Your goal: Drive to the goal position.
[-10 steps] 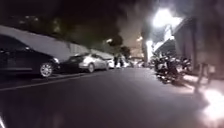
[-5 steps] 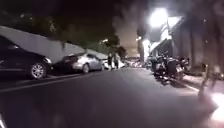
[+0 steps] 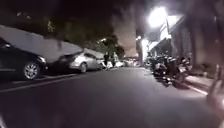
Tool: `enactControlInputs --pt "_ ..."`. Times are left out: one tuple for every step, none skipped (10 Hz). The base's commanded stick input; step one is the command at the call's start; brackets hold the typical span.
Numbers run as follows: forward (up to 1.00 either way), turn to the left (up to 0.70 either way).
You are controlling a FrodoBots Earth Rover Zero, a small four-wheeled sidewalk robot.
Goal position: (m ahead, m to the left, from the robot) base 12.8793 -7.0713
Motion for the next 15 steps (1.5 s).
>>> enactControlInputs --pt "0.45 -0.16" --pt "0.45 -0.26" --pt "0.45 -0.27" --pt "0.45 -0.27" --pt "0.45 -0.27" --pt "0.45 -0.26" --pt "0.45 -0.09" --pt "0.45 0.0" --pt "0.45 0.0" --pt "0.45 0.0" --pt "0.45 0.0" --pt "0.45 0.0" --pt "0.45 0.0" --pt "0.45 0.0" --pt "0.45 0.0"
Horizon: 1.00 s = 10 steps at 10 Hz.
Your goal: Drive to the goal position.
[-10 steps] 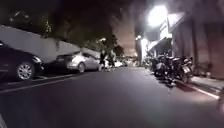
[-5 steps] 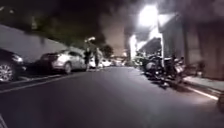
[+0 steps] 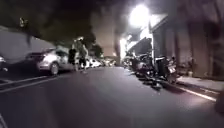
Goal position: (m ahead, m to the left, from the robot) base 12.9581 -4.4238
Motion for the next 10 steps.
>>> enactControlInputs --pt "0.45 0.0" --pt "0.45 0.0" --pt "0.45 0.0" --pt "0.45 0.0" --pt "0.45 0.0" --pt "0.45 0.0" --pt "0.45 0.0" --pt "0.45 0.0" --pt "0.45 0.0" --pt "0.45 0.0"
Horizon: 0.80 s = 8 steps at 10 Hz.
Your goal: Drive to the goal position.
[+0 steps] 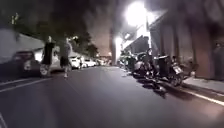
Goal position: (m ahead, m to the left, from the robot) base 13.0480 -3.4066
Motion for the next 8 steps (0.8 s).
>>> enactControlInputs --pt "0.45 0.0" --pt "0.45 0.0" --pt "0.45 0.0" --pt "0.45 0.0" --pt "0.45 0.0" --pt "0.45 0.0" --pt "0.45 0.0" --pt "0.45 0.0"
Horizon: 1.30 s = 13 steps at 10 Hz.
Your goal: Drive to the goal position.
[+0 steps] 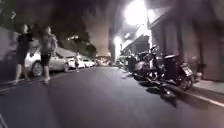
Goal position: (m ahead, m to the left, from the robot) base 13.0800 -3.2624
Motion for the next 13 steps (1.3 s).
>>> enactControlInputs --pt "0.45 0.0" --pt "0.45 0.0" --pt "0.45 0.0" --pt "0.45 0.0" --pt "0.45 0.0" --pt "0.45 0.0" --pt "0.45 0.0" --pt "0.45 0.0" --pt "0.45 0.0" --pt "0.45 0.0" --pt "0.45 0.0" --pt "0.45 0.0" --pt "0.45 0.0"
